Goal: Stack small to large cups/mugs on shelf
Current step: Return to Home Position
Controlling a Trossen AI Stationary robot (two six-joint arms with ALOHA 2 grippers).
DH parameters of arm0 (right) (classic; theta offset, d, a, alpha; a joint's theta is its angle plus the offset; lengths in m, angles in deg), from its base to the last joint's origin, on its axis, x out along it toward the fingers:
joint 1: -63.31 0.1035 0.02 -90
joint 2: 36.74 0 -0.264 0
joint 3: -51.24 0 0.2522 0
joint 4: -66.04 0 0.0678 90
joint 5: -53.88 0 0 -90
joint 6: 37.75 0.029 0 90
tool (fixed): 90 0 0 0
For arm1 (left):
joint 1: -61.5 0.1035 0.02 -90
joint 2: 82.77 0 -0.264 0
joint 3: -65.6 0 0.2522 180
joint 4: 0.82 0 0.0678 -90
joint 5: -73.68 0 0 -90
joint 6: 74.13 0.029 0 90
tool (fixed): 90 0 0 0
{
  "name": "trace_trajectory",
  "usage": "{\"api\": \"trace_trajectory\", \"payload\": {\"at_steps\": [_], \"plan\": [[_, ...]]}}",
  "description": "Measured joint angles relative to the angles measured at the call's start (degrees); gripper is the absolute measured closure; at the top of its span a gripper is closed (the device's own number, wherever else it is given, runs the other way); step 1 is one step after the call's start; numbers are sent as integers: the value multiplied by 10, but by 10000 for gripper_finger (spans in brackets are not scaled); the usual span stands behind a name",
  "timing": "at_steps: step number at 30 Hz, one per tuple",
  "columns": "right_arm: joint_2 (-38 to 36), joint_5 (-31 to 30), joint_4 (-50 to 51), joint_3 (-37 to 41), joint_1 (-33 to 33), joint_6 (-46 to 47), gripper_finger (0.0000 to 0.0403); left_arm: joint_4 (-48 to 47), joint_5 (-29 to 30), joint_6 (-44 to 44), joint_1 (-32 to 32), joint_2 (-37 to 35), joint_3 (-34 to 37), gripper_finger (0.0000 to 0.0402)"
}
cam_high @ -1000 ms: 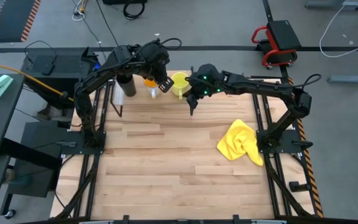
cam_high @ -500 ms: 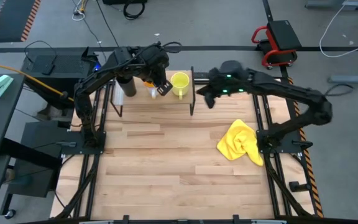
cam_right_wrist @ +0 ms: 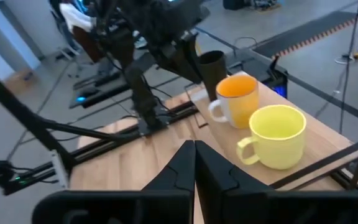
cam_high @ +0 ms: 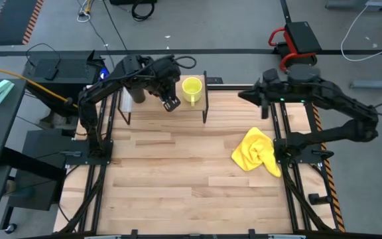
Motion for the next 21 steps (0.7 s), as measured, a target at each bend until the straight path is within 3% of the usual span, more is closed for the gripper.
{"api": "trace_trajectory", "payload": {"at_steps": [9, 21], "plan": [[-46, 4, 15, 0, 9, 55, 391, 0, 2, 1, -21, -20, 0, 364], [-57, 35, 49, 0, 9, 86, 391, 0, 2, -27, -67, -164, 0, 358]]}}
